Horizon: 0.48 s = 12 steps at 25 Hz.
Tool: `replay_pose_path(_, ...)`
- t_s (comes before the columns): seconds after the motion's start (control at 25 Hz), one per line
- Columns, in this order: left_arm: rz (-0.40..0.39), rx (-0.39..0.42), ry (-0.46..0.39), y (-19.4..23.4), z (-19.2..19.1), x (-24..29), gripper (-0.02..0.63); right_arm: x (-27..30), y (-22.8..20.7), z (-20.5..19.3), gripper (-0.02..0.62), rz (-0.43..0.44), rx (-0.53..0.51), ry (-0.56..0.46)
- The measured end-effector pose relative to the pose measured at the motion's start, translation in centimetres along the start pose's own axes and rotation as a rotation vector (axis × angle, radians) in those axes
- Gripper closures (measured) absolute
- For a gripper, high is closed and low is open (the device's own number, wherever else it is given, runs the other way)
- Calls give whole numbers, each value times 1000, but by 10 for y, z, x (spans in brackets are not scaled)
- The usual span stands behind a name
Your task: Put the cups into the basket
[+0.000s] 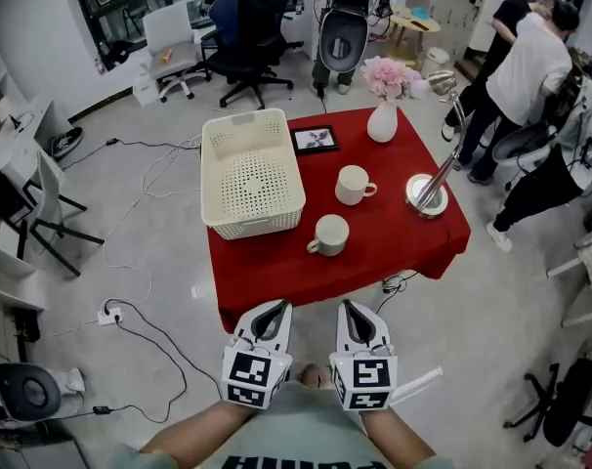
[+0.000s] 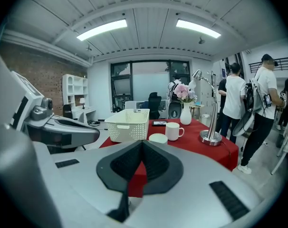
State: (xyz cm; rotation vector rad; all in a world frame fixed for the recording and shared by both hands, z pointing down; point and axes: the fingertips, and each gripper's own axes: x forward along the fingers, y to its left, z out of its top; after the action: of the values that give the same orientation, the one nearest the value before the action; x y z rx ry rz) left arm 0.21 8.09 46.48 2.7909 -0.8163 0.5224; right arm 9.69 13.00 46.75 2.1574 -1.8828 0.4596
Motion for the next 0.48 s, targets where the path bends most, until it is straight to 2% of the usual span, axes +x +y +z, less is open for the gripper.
replay_pose_path(0.48,-89,22,-4,52,17,48,603,60,1,17,583,-80,40,28)
